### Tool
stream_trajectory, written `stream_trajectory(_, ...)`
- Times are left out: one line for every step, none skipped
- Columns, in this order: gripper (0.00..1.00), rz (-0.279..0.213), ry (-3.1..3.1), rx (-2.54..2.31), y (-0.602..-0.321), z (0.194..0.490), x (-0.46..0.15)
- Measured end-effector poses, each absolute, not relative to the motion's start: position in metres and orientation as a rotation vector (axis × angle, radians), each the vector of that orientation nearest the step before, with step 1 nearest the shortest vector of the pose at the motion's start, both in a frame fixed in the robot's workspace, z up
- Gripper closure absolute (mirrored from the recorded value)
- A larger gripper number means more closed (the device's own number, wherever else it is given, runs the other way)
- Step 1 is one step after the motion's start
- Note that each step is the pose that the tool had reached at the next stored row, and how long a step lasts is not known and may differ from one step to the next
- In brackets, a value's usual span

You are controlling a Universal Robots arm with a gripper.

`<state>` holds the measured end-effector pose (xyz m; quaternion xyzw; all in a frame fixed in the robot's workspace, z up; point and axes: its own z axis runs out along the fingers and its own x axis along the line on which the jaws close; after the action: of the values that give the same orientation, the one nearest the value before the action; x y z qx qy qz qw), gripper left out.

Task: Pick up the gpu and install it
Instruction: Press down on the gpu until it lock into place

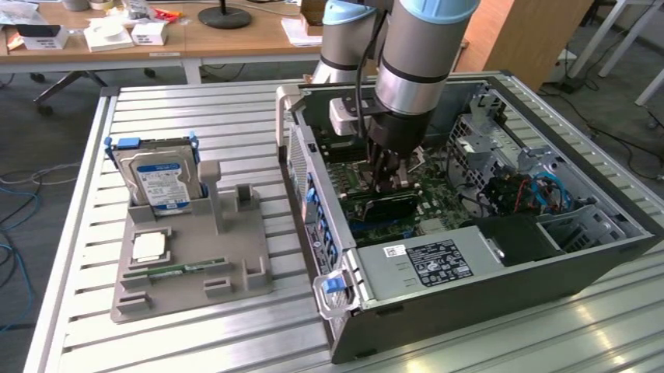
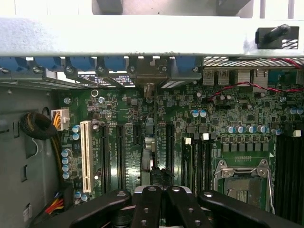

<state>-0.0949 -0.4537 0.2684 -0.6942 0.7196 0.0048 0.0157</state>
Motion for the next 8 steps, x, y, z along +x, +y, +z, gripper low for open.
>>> stream_trajectory(0.90,0.015,2.238,-2.160,-0.4537,0.2684,-0.0949)
stream_trajectory(0.90,0.015,2.238,-2.160,-0.4537,0.2684,-0.0949)
stream_trajectory(0.90,0.015,2.238,-2.160,-0.4537,0.2683,-0.0949)
stream_trajectory(0.90,0.015,2.238,-2.159,-0.4537,0.2681,-0.0949)
stream_trajectory(0.90,0.015,2.238,-2.159,-0.4536,0.2675,-0.0949)
stream_trajectory(0.90,0.015,2.238,-2.159,-0.4536,0.2671,-0.0949)
stream_trajectory(0.90,0.015,2.238,-2.160,-0.4537,0.2669,-0.0949)
stream_trajectory(0.90,0.015,2.238,-2.160,-0.4537,0.2669,-0.0949)
